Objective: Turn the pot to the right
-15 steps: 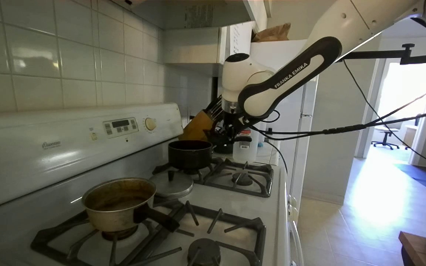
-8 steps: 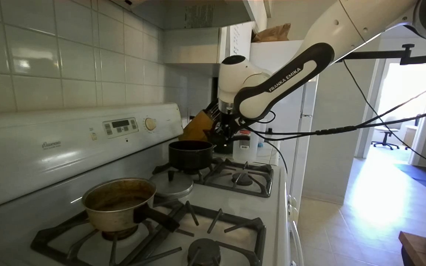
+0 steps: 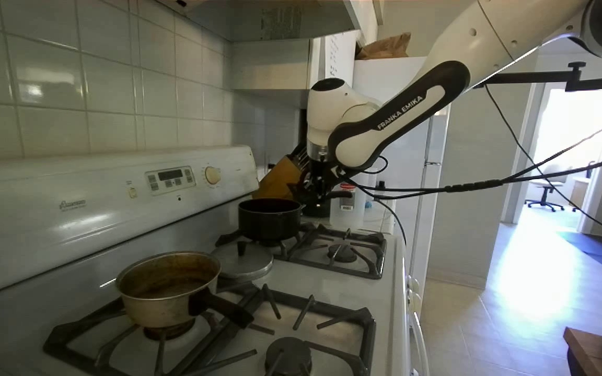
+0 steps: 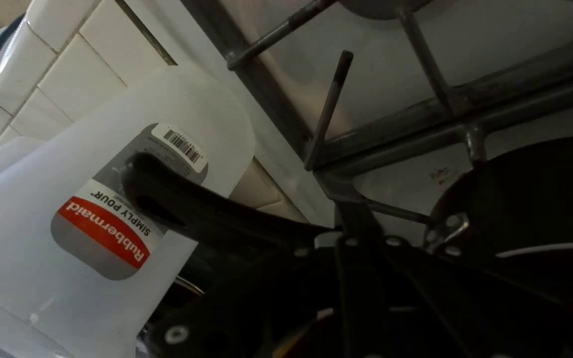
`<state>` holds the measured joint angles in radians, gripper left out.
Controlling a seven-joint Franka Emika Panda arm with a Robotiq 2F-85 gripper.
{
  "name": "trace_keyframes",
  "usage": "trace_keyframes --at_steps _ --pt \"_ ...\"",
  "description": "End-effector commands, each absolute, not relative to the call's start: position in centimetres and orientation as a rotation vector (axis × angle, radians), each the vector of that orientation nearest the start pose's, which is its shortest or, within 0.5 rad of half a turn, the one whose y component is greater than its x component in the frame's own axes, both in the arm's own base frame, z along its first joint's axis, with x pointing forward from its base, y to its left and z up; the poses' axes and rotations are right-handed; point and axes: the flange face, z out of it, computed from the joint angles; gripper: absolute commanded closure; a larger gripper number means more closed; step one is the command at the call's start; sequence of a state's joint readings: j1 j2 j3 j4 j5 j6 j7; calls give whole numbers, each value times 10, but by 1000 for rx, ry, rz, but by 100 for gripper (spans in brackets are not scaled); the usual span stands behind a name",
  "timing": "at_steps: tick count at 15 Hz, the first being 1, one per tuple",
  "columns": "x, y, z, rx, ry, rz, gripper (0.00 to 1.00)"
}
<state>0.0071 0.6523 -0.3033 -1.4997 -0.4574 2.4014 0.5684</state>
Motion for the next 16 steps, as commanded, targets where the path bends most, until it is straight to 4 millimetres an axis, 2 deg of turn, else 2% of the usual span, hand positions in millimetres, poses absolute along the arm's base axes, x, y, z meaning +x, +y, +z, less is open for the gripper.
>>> trace_keyframes --at_steps 1,9,15,16 --pt "700 -154 343 -3456 796 -509 100" --pt "669 -74 355 -3451 585 -407 100" --pt "665 -14 343 -3318 480 -463 100" --pt "668 -6 341 -3288 448 -545 100"
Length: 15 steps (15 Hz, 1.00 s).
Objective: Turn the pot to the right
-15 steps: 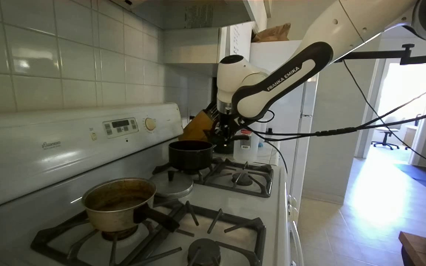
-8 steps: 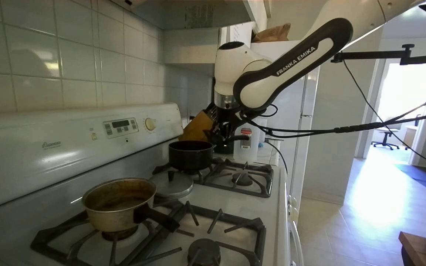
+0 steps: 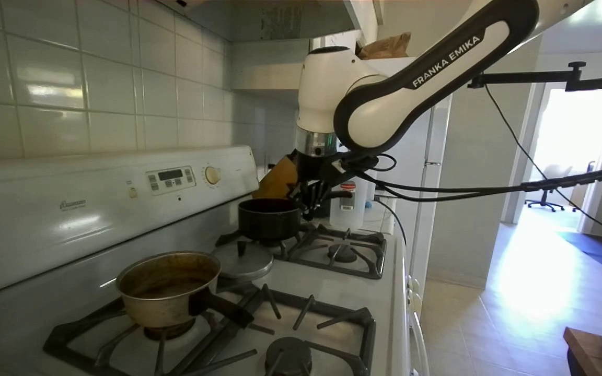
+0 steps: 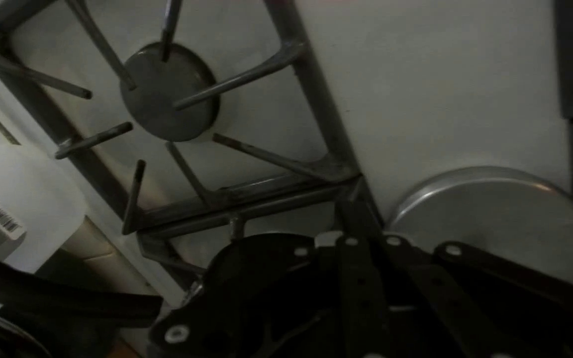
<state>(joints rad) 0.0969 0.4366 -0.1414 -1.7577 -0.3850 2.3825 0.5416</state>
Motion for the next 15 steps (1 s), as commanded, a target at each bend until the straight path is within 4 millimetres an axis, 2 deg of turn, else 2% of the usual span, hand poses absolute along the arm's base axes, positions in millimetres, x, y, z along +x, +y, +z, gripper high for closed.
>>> trace_keyframes --at_steps 1,4,7,9,11,12,15 --pt "671 1 339 -3266 422 -584 100" --pt "681 15 332 -3170 331 -767 100" --pt "688 19 326 -3117 274 -848 100" --pt "695 17 319 -3100 233 -913 100" --pt "701 4 316 -3137 233 -986 100" --pt "692 10 319 -3122 249 -918 99" --pt "696 -1 314 -3137 255 -950 99"
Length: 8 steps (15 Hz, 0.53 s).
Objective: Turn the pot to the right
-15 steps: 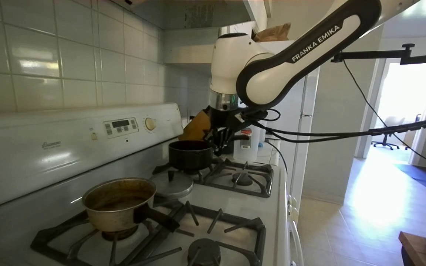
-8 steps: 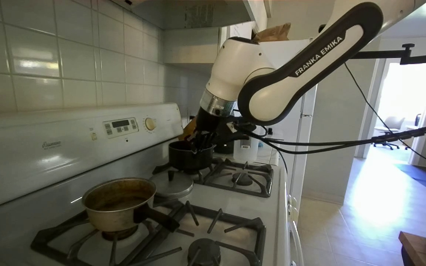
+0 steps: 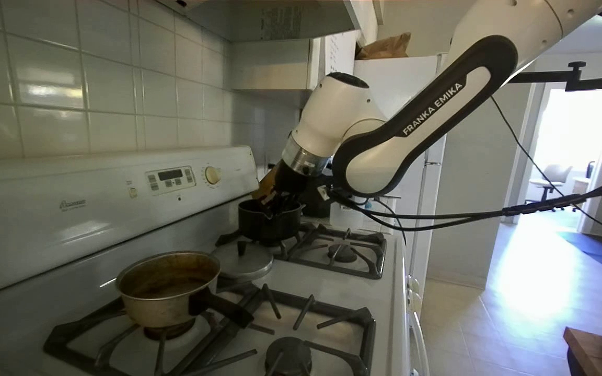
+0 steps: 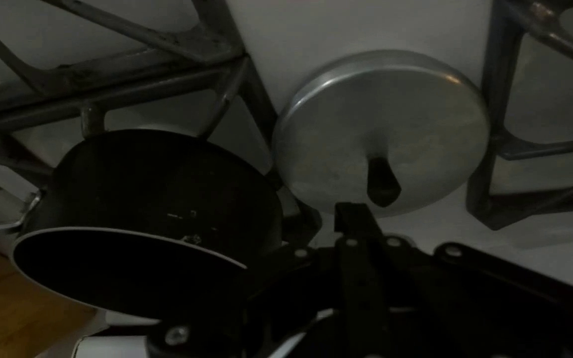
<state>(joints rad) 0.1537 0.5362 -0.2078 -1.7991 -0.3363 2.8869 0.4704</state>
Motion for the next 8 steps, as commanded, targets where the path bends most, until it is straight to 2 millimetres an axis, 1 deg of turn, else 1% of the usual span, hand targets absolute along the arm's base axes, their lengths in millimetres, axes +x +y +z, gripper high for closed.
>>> trace_keyframes --at_steps 1,3,8 --pt "696 -1 314 -3137 253 -952 99" --pt "696 1 315 -3136 249 -955 100" --pt "708 10 303 -3116 263 -999 100"
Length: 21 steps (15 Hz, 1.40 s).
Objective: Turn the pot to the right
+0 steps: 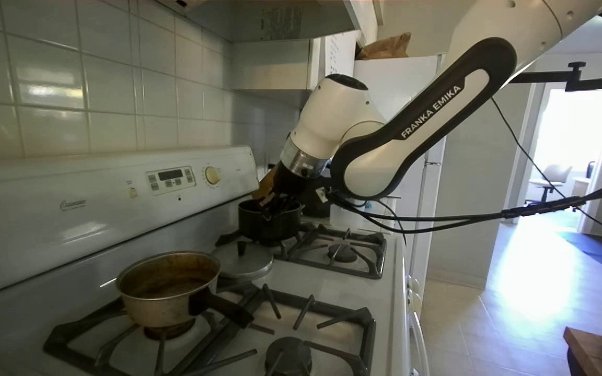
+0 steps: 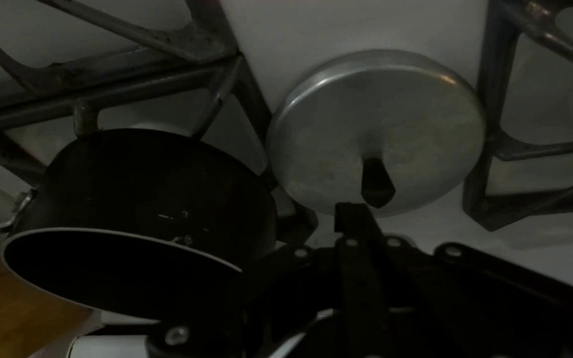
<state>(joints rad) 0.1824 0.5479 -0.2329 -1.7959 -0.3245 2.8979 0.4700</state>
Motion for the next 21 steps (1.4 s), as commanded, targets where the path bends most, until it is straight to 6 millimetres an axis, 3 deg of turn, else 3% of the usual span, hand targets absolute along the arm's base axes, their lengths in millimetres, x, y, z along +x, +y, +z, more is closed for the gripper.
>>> trace_keyframes --at_steps 1,11,21 --pt "711 12 301 -3112 266 -998 100" --pt "749 6 285 -3133 310 -1145 100" --pt "771 -27 265 -3189 431 -1216 100"
